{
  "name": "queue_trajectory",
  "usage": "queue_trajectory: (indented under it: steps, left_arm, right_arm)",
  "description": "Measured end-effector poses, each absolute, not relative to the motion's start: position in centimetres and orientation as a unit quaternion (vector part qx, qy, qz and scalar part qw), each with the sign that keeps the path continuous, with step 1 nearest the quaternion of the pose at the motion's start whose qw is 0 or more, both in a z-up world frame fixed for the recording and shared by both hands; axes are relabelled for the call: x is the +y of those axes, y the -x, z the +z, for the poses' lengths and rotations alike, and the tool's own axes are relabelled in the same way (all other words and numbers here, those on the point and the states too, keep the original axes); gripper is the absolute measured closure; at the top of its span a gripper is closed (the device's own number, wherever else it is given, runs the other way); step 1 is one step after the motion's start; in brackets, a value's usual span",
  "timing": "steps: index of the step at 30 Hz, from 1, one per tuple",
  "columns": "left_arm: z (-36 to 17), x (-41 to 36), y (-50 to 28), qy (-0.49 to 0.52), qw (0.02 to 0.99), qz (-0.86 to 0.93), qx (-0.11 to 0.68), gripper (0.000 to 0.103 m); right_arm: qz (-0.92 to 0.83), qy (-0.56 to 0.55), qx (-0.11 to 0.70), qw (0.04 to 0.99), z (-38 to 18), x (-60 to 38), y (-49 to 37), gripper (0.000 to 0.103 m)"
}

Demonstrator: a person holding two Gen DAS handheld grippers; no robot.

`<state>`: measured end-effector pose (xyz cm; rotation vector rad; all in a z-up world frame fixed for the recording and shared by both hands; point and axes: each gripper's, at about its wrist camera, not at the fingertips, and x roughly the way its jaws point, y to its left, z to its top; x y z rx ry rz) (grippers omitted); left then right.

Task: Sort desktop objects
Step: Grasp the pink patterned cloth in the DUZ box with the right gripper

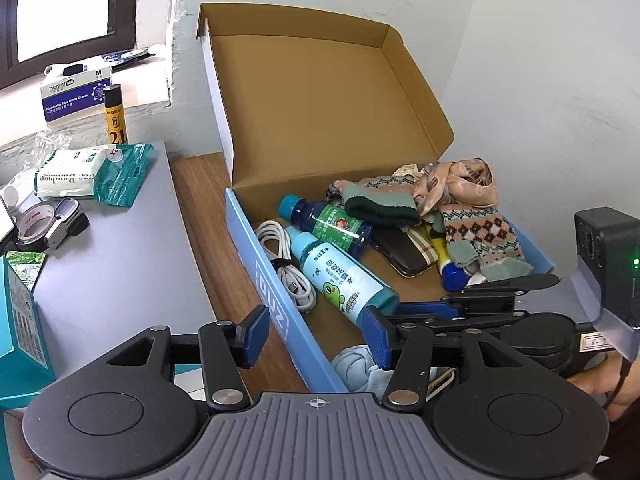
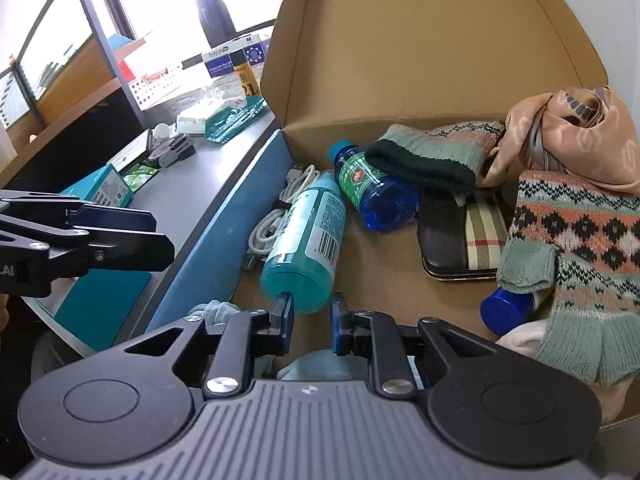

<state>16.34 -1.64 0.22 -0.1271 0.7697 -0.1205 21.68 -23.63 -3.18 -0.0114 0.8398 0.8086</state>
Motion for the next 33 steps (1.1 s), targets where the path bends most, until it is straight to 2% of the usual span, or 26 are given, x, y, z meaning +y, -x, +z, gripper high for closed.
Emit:
queue_trajectory:
  steps: [8,12,14,17,22,30,33]
  left_arm:
    - [0.2,-1.3,-16.6,0.067,0.924,-0.047,0.374,0.047]
    - [0.4,-1.4,-16.7,0.069,0.926,-0.039,0.37,0.042]
    - [0.6,-1.5,-16.8,0.068,0.927,-0.034,0.367,0.041]
    - [0.8,-1.9,-17.0,0.067,0.93,-0.023,0.362,0.04]
    - [1.1,-2.7,-17.7,0.074,0.933,-0.011,0.351,0.033]
    - [1.3,-4.1,-18.8,0.083,0.935,0.012,0.343,0.03]
    - [1.3,-4.8,-19.0,0.086,0.936,0.016,0.342,0.029]
  right_arm:
    - [0.378,0.004,0.393,0.839,-3.2,-23.9,-21.6,0.08]
    - [0.375,0.001,0.386,0.843,-2.6,-24.7,-21.5,0.078]
    - [0.371,0.001,0.379,0.848,-1.9,-25.6,-21.4,0.072]
    - [0.366,0.001,0.366,0.856,-0.7,-27.2,-21.5,0.07]
    - [0.358,0.004,0.349,0.866,0.7,-29.5,-22.7,0.058]
    - [0.35,0.018,0.337,0.874,1.4,-31.4,-26.6,0.035]
    - [0.346,0.023,0.332,0.877,1.7,-32.2,-28.0,0.033]
